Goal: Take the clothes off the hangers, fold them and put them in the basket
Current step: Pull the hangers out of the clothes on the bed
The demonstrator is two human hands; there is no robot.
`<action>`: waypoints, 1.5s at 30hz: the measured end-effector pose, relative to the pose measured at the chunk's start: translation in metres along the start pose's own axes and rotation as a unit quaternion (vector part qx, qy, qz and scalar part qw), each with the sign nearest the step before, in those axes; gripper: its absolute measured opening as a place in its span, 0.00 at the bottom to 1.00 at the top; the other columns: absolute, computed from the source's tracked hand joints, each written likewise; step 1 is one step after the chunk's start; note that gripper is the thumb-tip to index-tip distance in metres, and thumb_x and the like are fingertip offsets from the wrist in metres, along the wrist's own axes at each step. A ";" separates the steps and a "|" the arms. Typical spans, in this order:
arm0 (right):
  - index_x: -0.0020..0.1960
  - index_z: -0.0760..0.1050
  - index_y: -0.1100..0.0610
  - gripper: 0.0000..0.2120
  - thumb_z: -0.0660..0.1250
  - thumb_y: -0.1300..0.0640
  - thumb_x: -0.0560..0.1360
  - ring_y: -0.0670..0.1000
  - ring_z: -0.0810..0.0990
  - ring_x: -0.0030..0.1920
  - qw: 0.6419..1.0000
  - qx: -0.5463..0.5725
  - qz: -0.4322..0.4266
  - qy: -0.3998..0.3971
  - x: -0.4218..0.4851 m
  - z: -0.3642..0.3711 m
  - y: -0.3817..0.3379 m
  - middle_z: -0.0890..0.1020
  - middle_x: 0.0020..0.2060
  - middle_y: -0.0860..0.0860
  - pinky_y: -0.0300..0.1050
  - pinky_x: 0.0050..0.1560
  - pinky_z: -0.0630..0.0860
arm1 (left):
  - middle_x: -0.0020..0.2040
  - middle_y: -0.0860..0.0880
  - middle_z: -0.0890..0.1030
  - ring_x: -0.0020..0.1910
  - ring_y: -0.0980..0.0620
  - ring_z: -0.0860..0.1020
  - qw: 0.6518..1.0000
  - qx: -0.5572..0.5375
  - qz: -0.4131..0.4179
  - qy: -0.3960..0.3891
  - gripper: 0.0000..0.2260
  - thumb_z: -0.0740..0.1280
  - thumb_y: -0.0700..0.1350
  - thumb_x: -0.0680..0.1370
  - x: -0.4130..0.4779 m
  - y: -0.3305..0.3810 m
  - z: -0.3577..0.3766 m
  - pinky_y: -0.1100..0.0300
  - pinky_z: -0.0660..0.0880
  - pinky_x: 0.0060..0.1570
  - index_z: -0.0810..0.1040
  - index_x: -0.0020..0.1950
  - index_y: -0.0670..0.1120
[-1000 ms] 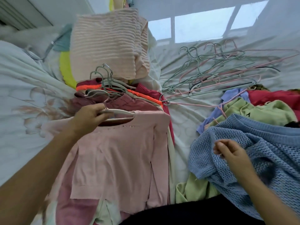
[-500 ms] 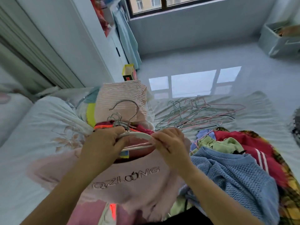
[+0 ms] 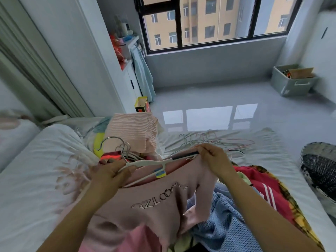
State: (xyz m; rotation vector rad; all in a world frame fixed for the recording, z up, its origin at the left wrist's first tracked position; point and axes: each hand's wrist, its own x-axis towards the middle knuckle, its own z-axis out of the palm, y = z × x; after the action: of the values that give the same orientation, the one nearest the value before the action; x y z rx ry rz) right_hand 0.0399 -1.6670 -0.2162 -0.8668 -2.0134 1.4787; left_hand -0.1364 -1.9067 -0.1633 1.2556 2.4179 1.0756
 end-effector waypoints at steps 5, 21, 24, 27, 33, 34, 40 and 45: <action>0.50 0.80 0.55 0.06 0.63 0.59 0.78 0.52 0.78 0.48 0.983 0.125 0.133 0.018 0.009 -0.013 0.012 0.81 0.46 0.52 0.47 0.51 0.75 | 0.27 0.54 0.69 0.27 0.60 0.66 0.999 -0.039 -0.004 0.020 0.16 0.65 0.54 0.73 -0.004 0.000 0.014 0.68 0.61 0.29 0.66 0.30 0.48; 0.39 0.74 0.64 0.11 0.59 0.66 0.78 0.45 0.73 0.19 0.917 0.300 0.260 -0.032 0.011 0.001 0.024 0.77 0.21 0.52 0.35 0.22 0.72 | 0.25 0.46 0.74 0.26 0.55 0.74 0.931 -0.298 -0.092 0.188 0.18 0.59 0.40 0.81 -0.014 -0.029 0.006 0.64 0.71 0.31 0.72 0.30 0.43; 0.40 0.76 0.62 0.10 0.60 0.64 0.78 0.49 0.76 0.27 0.933 0.249 0.256 -0.049 -0.002 0.017 0.039 0.79 0.29 0.56 0.41 0.30 0.74 | 0.24 0.50 0.72 0.24 0.57 0.73 0.871 -0.425 -0.091 0.230 0.17 0.55 0.44 0.82 0.001 -0.026 -0.009 0.68 0.70 0.24 0.70 0.34 0.42; 0.36 0.74 0.58 0.12 0.62 0.62 0.78 0.52 0.73 0.33 0.956 0.161 0.211 -0.122 -0.008 0.036 0.032 0.75 0.33 0.57 0.45 0.37 0.69 | 0.24 0.52 0.69 0.25 0.56 0.72 0.827 -0.514 -0.079 0.213 0.15 0.56 0.44 0.82 0.029 -0.013 -0.006 0.66 0.73 0.27 0.71 0.35 0.44; 0.33 0.72 0.57 0.14 0.62 0.63 0.77 0.49 0.69 0.31 0.959 0.017 0.175 -0.221 -0.025 0.018 0.017 0.72 0.29 0.53 0.44 0.34 0.65 | 0.23 0.53 0.68 0.23 0.56 0.67 0.822 -0.524 -0.033 0.222 0.14 0.56 0.45 0.82 0.084 0.039 -0.015 0.65 0.64 0.24 0.69 0.38 0.44; 0.34 0.73 0.58 0.13 0.62 0.64 0.77 0.50 0.72 0.31 0.959 0.064 0.192 -0.196 -0.030 0.003 0.011 0.75 0.30 0.55 0.44 0.34 0.68 | 0.23 0.54 0.67 0.23 0.56 0.66 0.835 -0.505 -0.035 0.217 0.13 0.56 0.45 0.82 0.091 0.044 -0.018 0.65 0.63 0.24 0.69 0.38 0.44; 0.38 0.74 0.64 0.06 0.65 0.64 0.73 0.54 0.79 0.33 0.955 0.226 0.190 -0.033 -0.044 -0.115 -0.017 0.79 0.33 0.60 0.43 0.33 0.78 | 0.20 0.55 0.67 0.20 0.57 0.65 0.927 -0.339 -0.108 0.119 0.13 0.58 0.45 0.82 0.115 0.023 0.006 0.68 0.57 0.19 0.71 0.39 0.44; 0.37 0.74 0.66 0.12 0.62 0.61 0.78 0.54 0.73 0.36 0.954 -0.088 0.279 0.059 -0.052 -0.133 0.076 0.77 0.35 0.63 0.49 0.43 0.72 | 0.25 0.52 0.74 0.22 0.56 0.69 0.960 -0.232 -0.159 0.009 0.11 0.59 0.40 0.81 0.110 -0.011 0.090 0.61 0.64 0.25 0.73 0.40 0.40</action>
State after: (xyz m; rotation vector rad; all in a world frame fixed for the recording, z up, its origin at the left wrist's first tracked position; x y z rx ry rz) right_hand 0.1845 -1.6042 -0.2508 -1.6645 -1.9203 1.4849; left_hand -0.1671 -1.7797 -0.2195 0.6817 2.0994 1.4364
